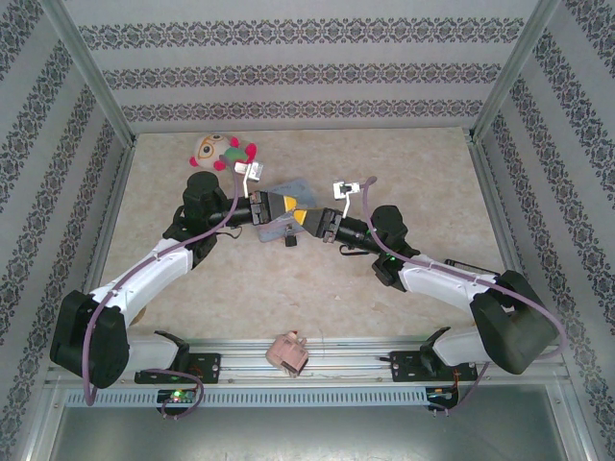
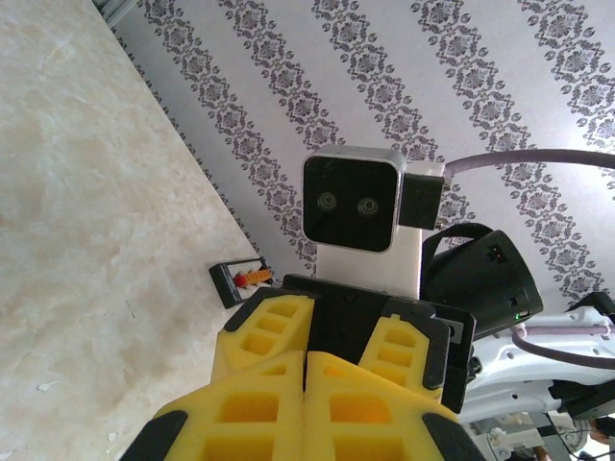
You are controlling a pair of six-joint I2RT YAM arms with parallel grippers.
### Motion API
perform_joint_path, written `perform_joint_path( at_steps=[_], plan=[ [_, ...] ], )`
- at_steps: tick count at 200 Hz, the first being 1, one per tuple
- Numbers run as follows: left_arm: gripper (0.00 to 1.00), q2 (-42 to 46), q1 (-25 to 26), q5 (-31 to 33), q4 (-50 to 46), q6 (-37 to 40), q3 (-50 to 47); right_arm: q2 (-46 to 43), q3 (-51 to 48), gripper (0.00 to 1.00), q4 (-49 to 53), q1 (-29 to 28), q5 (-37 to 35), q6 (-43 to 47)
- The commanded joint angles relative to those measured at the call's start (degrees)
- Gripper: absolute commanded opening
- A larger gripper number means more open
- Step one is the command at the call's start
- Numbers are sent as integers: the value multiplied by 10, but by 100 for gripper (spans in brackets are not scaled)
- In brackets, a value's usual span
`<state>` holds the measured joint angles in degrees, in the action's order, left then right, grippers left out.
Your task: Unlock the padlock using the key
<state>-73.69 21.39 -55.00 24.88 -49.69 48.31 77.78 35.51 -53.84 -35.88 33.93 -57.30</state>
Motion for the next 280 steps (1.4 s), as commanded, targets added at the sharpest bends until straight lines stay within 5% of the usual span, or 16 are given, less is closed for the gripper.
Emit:
perform_joint_path(
  at_steps=[1,123,234,280],
  plan=[
    [0,-5,7,0,40,-14,-4,-13,-1,30,-34,0,10,4],
    [0,-3,4,18,53,-28,-9,-33,-25,0,-37,16,7,-17],
    [0,-15,-3,49,70,-55,-15,-75,-44,0,9,40,7,-28],
    [52,-4,-3,93,45,-56,-14,-84,-42,0,66,41,5,-5]
  ],
)
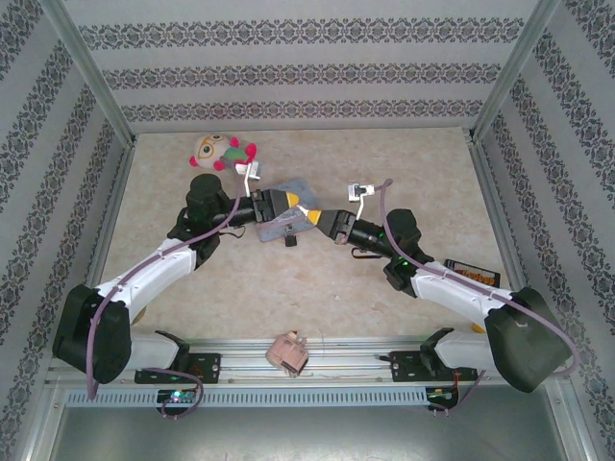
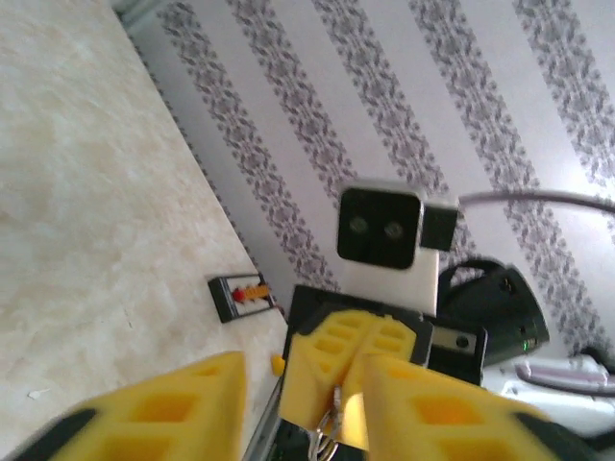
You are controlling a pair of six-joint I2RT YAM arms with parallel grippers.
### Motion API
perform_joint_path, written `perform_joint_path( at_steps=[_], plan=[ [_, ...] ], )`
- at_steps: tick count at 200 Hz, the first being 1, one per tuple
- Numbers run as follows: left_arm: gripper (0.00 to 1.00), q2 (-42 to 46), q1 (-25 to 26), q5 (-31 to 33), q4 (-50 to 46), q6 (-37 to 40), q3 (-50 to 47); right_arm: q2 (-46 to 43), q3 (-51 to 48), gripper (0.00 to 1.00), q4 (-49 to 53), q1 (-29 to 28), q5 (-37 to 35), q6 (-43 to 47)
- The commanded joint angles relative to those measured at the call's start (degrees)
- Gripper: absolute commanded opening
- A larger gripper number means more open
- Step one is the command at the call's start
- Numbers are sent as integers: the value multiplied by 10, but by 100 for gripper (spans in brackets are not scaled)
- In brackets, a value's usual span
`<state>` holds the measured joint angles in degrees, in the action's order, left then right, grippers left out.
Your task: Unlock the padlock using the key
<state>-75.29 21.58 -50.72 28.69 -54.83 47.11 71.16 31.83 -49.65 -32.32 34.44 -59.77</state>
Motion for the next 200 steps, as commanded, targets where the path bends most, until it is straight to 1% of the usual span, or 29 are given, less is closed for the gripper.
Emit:
perform_joint_path(
  at_steps=[1,14,27,34,58,77,107,127,138,154,172,183,200],
  plan=[
    [54,14,-6,51,6,-4,-2,-19,-5,0,26,5,-1,21],
    [71,22,-6,73,-18,4,0,-29,-5,0,58,5,-10,38],
    [91,33,-6,97,-53,18,3,-41,-8,0,86,3,-24,51],
    [100,40,-6,113,-76,28,5,-49,-10,0,101,3,-33,59],
    [99,66,-5,187,-177,74,14,-79,-12,0,189,3,-87,81],
    [99,88,0,256,-243,92,9,-100,-14,0,266,4,-136,88],
    [99,100,31,363,-332,103,-1,-122,-12,0,372,3,-194,96],
    [99,96,71,444,-382,107,-4,-129,-17,0,407,4,-213,92],
    [99,84,91,476,-404,102,-4,-128,-18,0,426,4,-222,87],
    [99,61,117,504,-421,95,-4,-119,-21,0,443,5,-233,82],
    [100,30,159,542,-428,95,3,-103,-30,0,442,5,-241,75],
    [99,5,184,564,-430,101,13,-92,-31,0,441,5,-242,71],
    [98,-39,200,573,-431,95,28,-78,-34,0,438,4,-247,69]
  ],
)
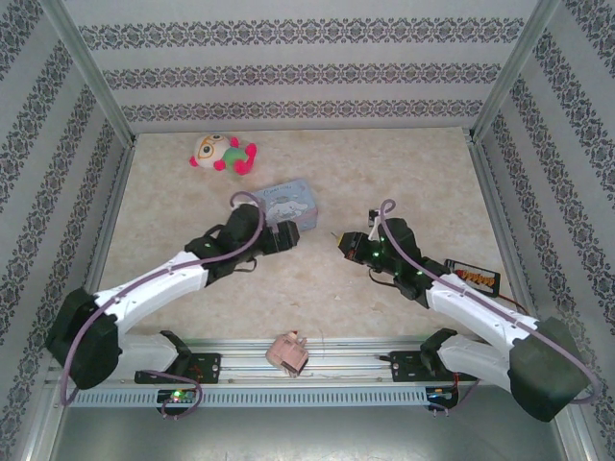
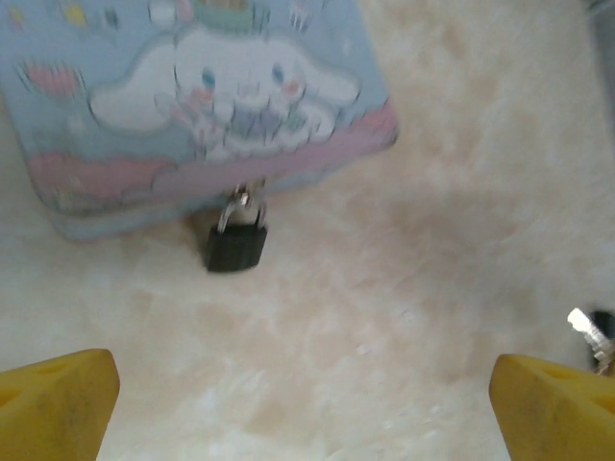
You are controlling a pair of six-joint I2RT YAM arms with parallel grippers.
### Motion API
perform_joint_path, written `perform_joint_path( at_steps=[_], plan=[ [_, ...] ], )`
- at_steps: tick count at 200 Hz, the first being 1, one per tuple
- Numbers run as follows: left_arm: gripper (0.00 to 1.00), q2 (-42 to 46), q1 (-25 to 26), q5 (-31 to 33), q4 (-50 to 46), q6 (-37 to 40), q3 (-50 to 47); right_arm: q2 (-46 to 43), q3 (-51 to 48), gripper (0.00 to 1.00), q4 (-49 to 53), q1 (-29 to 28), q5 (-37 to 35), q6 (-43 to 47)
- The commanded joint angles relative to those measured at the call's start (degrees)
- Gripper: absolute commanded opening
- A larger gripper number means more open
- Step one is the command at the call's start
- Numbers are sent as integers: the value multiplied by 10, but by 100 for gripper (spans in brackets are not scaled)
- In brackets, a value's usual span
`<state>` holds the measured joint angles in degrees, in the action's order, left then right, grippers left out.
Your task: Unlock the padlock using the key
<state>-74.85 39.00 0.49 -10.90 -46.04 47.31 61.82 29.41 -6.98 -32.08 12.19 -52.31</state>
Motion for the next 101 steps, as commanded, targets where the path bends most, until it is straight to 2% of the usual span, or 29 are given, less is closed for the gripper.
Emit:
perform_joint_path(
  at_steps=[1,19,42,73,101],
  plan=[
    [98,-46,26,62,-35,6,26,15,-10,0,11,1,-24,-5],
    [93,-88,27,61,-18,0,34,24,-11,0,10,1,-30,-5],
    [88,-140,27,89,-42,0,69,29,-13,0,10,1,-41,-2],
    [87,-222,28,119,-114,-7,147,34,-14,0,15,1,-61,3],
    [85,-279,28,121,-116,-7,186,33,-14,0,13,1,-73,2]
  ],
)
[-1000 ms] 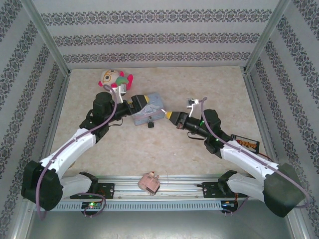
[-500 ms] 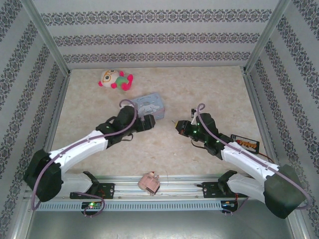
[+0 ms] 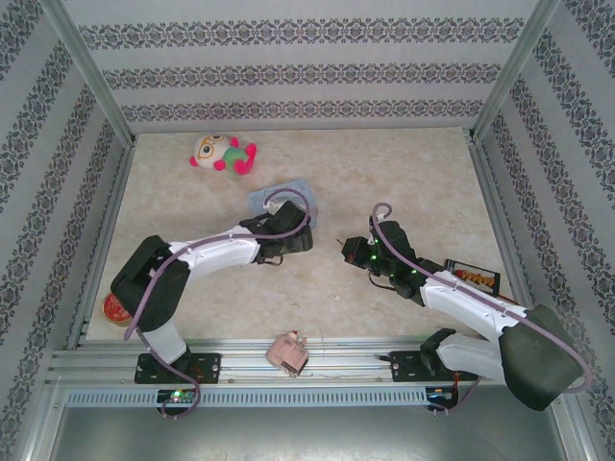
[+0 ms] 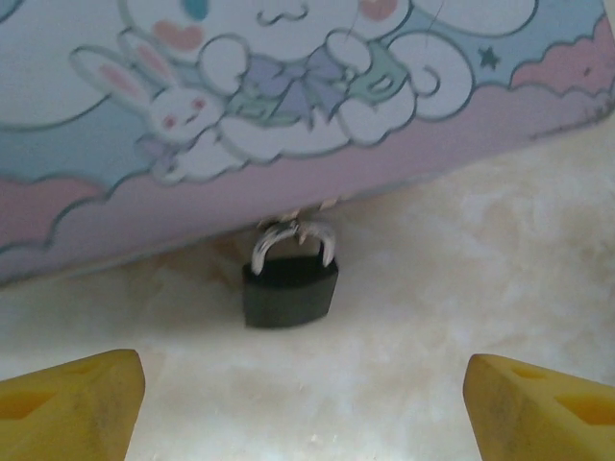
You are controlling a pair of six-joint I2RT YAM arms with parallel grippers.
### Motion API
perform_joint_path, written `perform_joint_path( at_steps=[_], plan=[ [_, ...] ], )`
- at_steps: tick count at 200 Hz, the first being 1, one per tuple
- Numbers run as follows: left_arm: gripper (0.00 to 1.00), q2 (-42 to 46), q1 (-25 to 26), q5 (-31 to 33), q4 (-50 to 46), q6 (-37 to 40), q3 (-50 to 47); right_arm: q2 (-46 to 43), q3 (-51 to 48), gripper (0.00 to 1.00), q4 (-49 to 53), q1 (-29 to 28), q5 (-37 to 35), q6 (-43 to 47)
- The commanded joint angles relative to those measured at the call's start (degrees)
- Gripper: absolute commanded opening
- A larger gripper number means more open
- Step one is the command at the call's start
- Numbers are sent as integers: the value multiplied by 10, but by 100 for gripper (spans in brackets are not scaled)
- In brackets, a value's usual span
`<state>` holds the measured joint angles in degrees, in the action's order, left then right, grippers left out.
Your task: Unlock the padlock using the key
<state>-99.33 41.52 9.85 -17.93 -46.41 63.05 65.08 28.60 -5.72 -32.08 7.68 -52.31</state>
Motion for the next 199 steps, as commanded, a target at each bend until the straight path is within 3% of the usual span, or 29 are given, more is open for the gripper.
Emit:
perform_joint_path(
  at_steps=[1,113,199],
  plan=[
    [85,-36,3,28,-46,-4,30,1,-6,0,0,1,-29,2],
    [60,-124,2,136,-59,36,101,-17,-12,0,-1,5,-45,0],
    [61,-147,2,123,-22,42,100,1,0,0,-3,10,-36,1]
  ],
)
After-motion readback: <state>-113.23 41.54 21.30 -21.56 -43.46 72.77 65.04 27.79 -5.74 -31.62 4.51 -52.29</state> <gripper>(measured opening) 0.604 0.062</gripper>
